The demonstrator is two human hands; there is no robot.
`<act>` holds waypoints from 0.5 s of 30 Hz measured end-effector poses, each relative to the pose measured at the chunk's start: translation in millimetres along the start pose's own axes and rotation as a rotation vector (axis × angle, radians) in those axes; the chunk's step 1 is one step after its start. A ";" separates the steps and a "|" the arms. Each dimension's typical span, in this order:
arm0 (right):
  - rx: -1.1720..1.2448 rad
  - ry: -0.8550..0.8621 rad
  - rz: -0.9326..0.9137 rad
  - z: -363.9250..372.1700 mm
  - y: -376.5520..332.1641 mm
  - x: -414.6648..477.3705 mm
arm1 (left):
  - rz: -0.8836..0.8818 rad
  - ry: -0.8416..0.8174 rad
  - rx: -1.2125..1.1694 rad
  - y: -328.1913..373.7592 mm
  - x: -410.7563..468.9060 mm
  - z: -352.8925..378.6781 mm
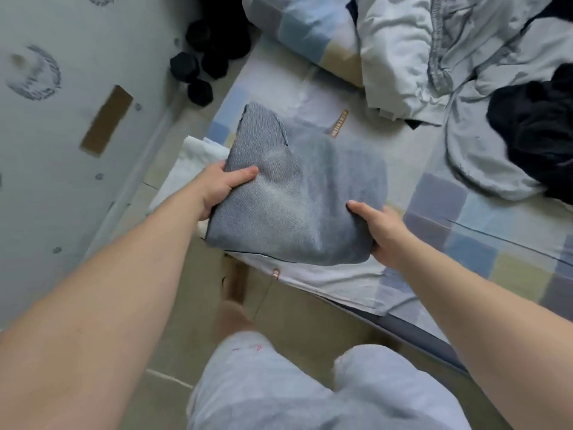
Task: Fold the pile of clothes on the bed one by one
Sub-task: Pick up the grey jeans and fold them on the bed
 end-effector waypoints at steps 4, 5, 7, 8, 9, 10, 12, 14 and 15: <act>0.042 0.035 0.031 127.0 31.9 40.9 | -0.081 -0.039 0.117 -17.0 72.2 -112.4; 0.042 0.044 0.042 155.7 41.6 53.8 | -0.090 -0.047 0.152 -24.0 92.3 -138.2; 0.022 0.031 0.076 207.8 60.5 77.9 | -0.094 -0.018 0.257 -42.0 130.6 -184.7; 0.007 0.017 0.113 232.1 70.5 88.7 | -0.094 0.012 0.317 -54.0 149.4 -206.7; -0.011 0.006 0.162 253.7 80.2 97.9 | -0.103 0.051 0.380 -68.0 165.5 -226.8; -0.027 -0.002 0.204 267.7 87.1 103.3 | -0.112 0.097 0.426 -80.3 175.0 -239.5; -0.067 0.035 0.226 283.9 95.2 114.7 | -0.110 0.167 0.468 -104.0 192.9 -258.0; -0.088 0.113 0.195 283.8 94.5 122.2 | -0.082 0.182 0.457 -114.3 202.9 -261.1; -0.077 0.138 0.182 281.3 92.9 123.4 | -0.076 0.185 0.442 -116.2 205.0 -260.3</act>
Point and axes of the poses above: each hand's wrist, its own x-axis towards the middle knuckle, its own z-axis out of the palm, y = z × x, the point moved 7 cm from there along x, towards the middle knuckle, and after that the axes turned 2 degrees about -x, right-handed, at the moved point
